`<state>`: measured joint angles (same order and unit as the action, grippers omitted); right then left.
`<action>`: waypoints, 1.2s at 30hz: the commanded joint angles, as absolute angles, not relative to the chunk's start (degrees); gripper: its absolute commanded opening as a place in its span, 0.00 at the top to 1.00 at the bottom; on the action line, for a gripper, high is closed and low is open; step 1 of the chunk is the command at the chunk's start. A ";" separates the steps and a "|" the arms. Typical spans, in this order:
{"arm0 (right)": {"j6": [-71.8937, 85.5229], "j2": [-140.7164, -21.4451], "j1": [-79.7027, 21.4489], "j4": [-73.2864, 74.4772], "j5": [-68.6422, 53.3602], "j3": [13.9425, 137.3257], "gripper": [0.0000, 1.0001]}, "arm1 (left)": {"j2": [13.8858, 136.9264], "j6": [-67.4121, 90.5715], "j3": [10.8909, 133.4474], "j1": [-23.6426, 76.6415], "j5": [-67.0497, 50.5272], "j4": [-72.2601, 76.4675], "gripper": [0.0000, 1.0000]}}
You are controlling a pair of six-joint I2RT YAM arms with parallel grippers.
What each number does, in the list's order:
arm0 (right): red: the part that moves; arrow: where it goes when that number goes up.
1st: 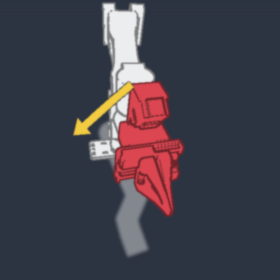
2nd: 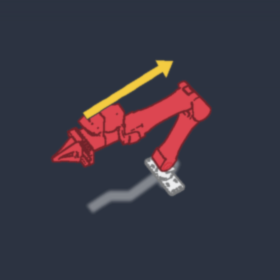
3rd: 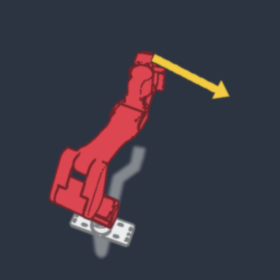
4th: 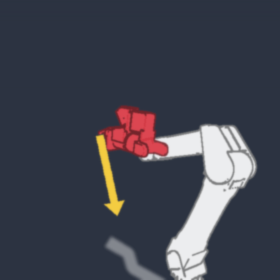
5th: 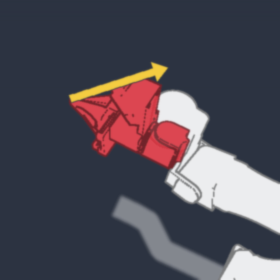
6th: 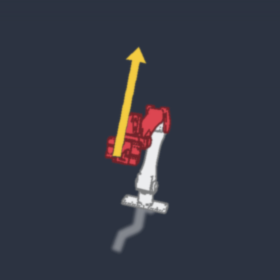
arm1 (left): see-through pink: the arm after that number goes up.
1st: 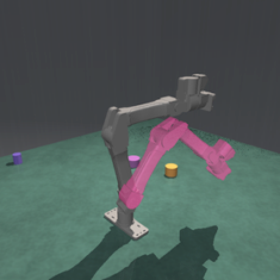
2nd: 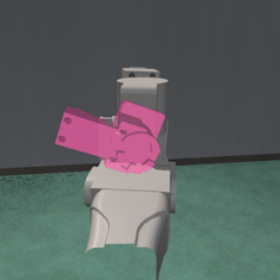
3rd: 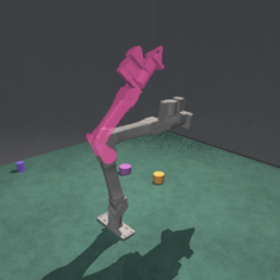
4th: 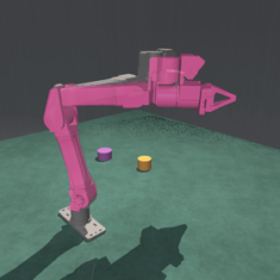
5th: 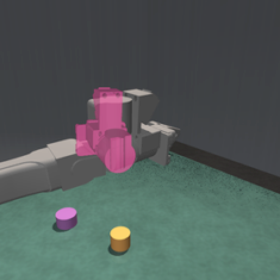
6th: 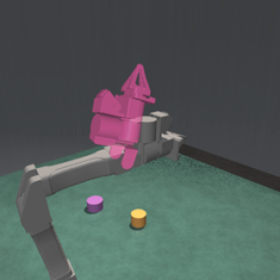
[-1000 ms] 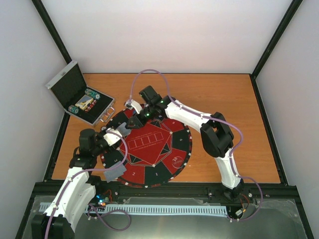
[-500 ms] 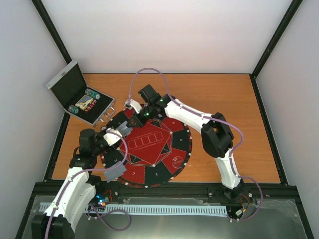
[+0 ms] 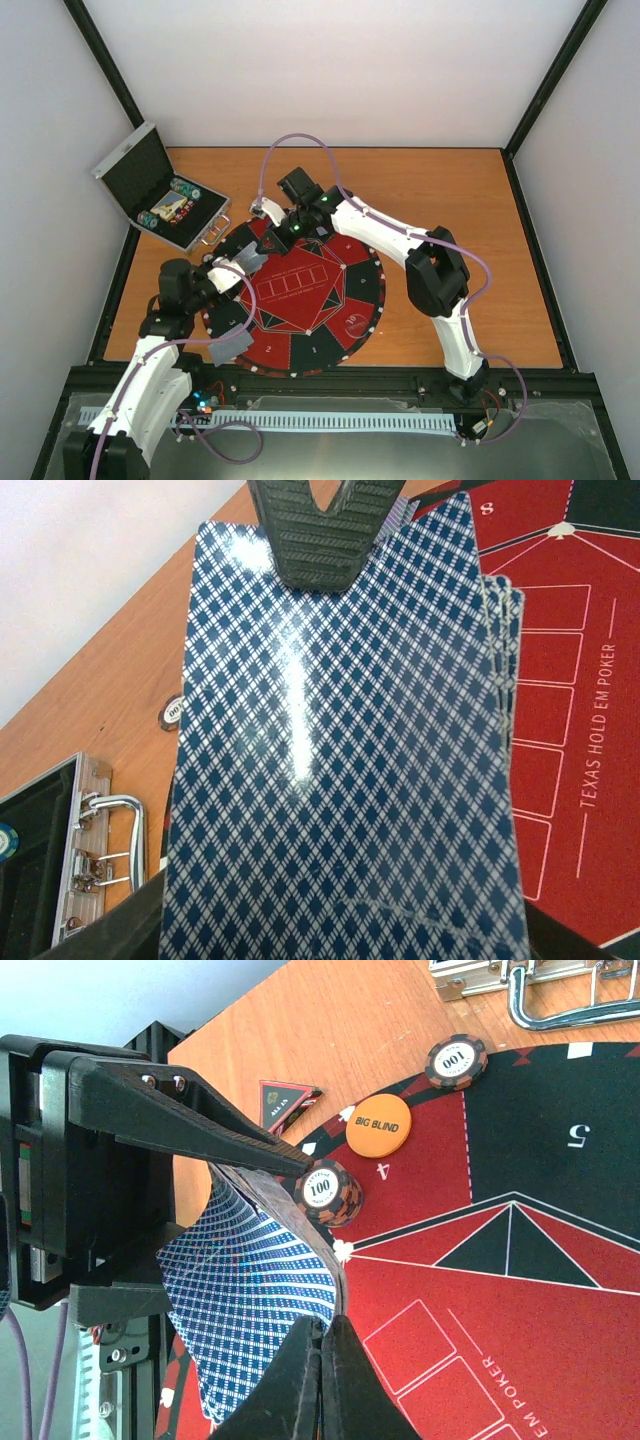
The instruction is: Distribute texas hold em gaming equipment
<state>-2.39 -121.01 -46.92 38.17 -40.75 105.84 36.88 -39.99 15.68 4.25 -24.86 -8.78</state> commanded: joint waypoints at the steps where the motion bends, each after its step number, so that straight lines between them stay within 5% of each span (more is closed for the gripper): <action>1: -3.01 -118.24 -46.53 39.28 -40.00 107.17 0.97 | 35.89 -40.41 16.26 4.57 -26.18 -6.70 0.46; 23: 1.01 -114.45 -43.81 34.25 -45.01 104.35 0.97 | 34.43 -37.79 15.07 4.57 -25.53 -6.22 0.46; 36: -1.72 -103.45 -42.45 28.68 -19.04 98.30 0.97 | 31.24 -32.71 14.91 0.88 -17.46 -5.28 0.43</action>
<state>0.25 -106.13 -42.44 31.99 -28.01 100.84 32.91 -35.38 14.59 3.16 -19.53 -8.21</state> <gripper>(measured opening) 0.031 0.571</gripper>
